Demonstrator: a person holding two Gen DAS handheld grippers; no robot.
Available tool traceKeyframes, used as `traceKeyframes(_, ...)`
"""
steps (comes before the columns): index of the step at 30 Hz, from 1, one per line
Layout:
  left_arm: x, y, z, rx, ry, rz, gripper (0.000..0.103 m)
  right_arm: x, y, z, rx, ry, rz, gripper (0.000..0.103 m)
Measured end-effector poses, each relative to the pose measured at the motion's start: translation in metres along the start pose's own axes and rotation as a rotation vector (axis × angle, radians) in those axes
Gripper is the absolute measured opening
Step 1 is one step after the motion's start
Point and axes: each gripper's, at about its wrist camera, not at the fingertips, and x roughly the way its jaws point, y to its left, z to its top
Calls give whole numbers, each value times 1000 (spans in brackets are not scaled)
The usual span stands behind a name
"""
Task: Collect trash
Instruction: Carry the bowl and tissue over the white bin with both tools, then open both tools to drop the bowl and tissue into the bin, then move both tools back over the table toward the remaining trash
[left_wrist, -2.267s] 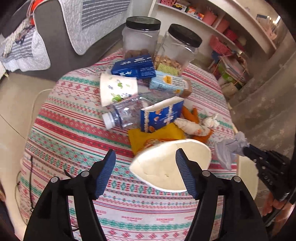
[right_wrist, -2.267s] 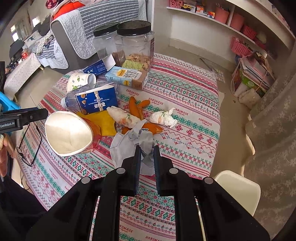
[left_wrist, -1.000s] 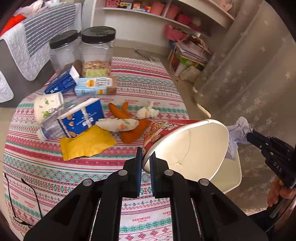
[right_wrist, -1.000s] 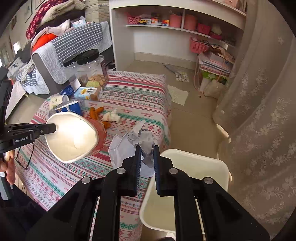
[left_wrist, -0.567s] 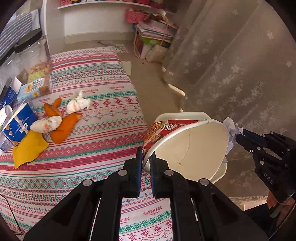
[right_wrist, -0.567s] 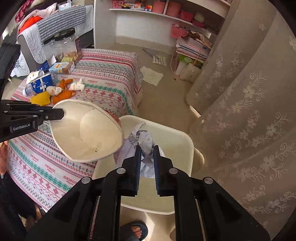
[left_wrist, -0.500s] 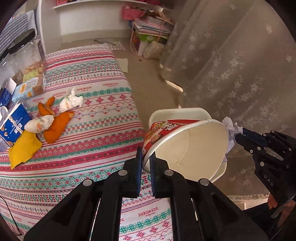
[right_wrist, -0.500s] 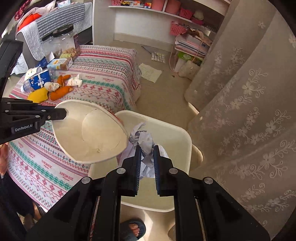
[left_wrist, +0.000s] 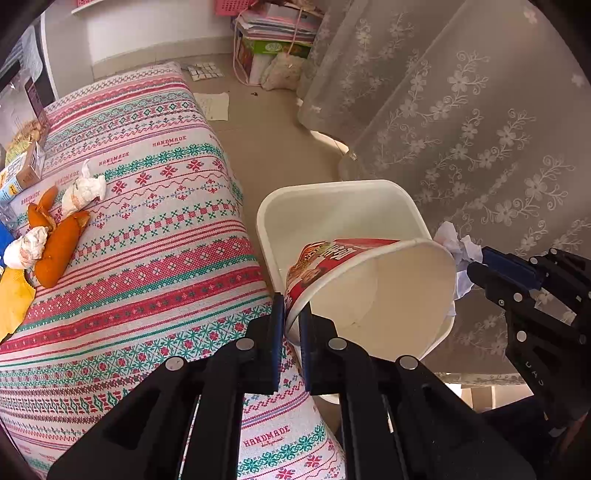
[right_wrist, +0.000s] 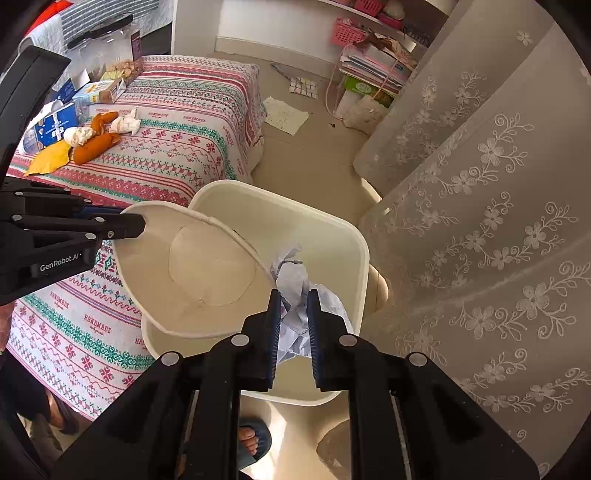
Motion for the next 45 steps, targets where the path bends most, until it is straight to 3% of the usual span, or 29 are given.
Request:
traceKeyframes(4, 8, 1, 0, -16, 23, -71, 16, 1, 2, 1, 0, 3, 3, 14)
traceKeyframes(7, 8, -4, -1, -2, 20, -71, 22, 2, 3, 3, -1, 5, 1, 14)
traceKeyframes(10, 4, -5, -1, -9, 6, -83, 47, 2, 1, 4, 4, 4, -12, 21)
traceKeyframes(11, 3, -5, 0, -15, -1, -87, 50, 2, 1, 4, 5, -1, -17, 27)
traceKeyframes(16, -10, 4, 6, -53, -17, -97, 50, -11, 2, 9, 6, -60, -12, 38)
traceKeyframes(18, -16, 13, 7, -83, -24, -95, 50, -17, 3, 13, 7, -92, -5, 50)
traceKeyframes(26, -52, 62, 7, -190, -69, -10, 51, -38, 12, 36, 61, -185, 87, 63)
traceKeyframes(29, -68, 85, 2, -209, -90, 67, 51, -43, 19, 48, 90, -200, 133, 64)
traceKeyframes(39, -136, 201, -33, -421, -149, 155, 51, -50, 81, 96, 82, -213, 307, 70)
traceKeyframes(43, -163, 244, -47, -492, -171, 200, 67, -47, 112, 114, 57, -206, 362, 72)
traceKeyframes(45, -171, 254, -51, -490, -173, 218, 67, -42, 125, 121, 47, -194, 380, 73)
